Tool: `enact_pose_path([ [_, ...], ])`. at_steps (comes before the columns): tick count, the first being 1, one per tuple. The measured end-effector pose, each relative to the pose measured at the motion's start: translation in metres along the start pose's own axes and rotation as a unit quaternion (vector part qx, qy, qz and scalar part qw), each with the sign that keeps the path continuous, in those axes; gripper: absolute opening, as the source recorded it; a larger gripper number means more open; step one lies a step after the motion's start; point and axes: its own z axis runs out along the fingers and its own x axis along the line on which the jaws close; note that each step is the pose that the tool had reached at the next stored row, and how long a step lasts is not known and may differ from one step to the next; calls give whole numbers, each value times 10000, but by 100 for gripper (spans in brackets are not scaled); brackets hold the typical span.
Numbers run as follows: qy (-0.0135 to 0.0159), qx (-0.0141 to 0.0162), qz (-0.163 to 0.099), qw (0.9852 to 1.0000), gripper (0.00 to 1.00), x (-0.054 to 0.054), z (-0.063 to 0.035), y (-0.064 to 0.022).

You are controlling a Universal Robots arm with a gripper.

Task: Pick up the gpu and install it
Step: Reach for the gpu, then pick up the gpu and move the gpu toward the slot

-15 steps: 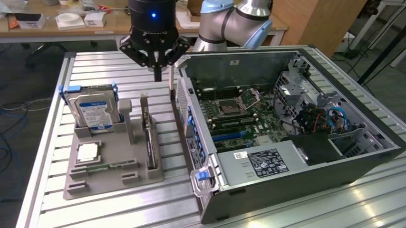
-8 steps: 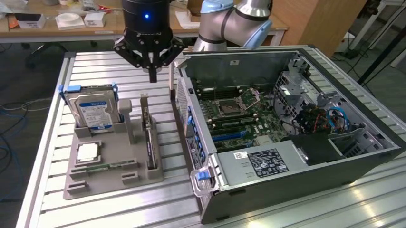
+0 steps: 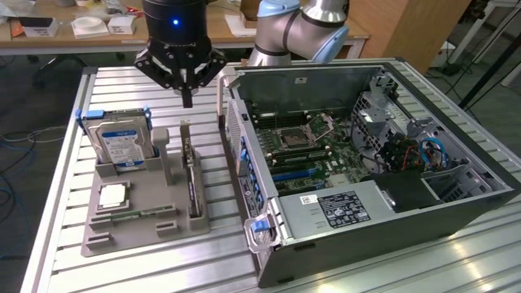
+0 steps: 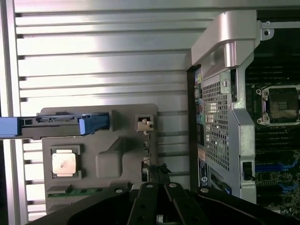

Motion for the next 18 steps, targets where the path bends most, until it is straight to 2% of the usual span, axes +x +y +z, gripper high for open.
enact_pose_path([
  [7,0,0,-2,10000,11,111,11,-8],
  [18,0,0,-2,10000,11,115,11,-9],
])
